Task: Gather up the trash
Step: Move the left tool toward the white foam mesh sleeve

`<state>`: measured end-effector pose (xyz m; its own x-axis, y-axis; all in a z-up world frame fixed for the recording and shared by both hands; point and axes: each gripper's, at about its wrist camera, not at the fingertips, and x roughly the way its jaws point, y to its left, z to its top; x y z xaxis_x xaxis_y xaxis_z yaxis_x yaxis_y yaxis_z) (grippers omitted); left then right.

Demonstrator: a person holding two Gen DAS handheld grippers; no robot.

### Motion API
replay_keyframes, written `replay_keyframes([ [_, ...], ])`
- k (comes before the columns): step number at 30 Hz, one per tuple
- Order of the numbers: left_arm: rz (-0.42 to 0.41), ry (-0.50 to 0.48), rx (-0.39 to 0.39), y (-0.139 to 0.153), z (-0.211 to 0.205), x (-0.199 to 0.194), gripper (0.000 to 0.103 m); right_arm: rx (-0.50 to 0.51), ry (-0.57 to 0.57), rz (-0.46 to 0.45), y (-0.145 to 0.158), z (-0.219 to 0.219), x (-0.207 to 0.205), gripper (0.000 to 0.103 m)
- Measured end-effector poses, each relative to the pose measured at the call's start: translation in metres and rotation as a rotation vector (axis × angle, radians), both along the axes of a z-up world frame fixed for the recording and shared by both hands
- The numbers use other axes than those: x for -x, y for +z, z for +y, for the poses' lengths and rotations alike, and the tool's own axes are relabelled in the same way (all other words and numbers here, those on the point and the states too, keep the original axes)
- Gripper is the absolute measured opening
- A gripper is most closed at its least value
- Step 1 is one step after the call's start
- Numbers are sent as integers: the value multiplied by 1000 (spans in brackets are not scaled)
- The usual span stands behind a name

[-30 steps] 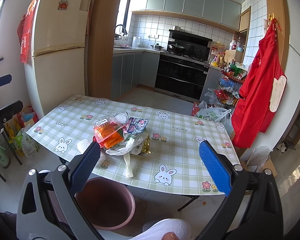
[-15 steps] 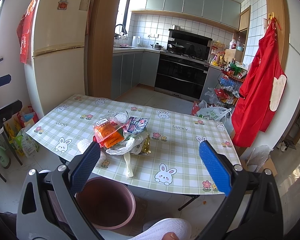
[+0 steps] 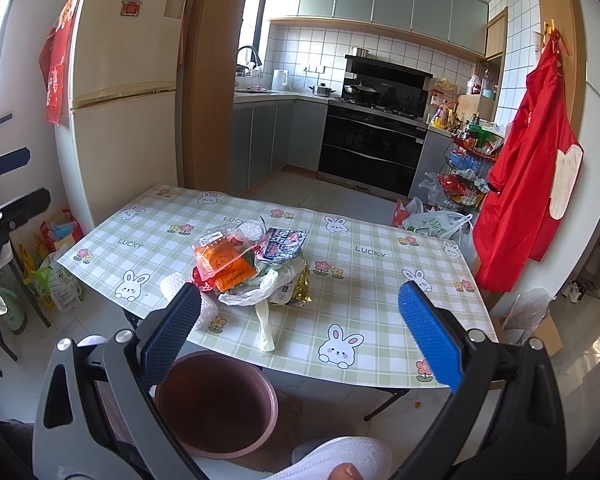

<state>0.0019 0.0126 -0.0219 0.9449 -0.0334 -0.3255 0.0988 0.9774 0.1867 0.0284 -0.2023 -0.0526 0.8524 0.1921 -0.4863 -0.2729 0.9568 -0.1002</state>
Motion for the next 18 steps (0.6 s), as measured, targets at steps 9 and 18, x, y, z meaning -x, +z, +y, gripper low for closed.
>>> replay_keyframes([
  [9, 163, 4, 124, -80, 24, -33, 98, -219, -23, 15, -78, -8, -23, 97],
  [18, 338, 17, 219, -165, 31, -68, 98, -308, -43, 159, -153, -6, -55, 97],
])
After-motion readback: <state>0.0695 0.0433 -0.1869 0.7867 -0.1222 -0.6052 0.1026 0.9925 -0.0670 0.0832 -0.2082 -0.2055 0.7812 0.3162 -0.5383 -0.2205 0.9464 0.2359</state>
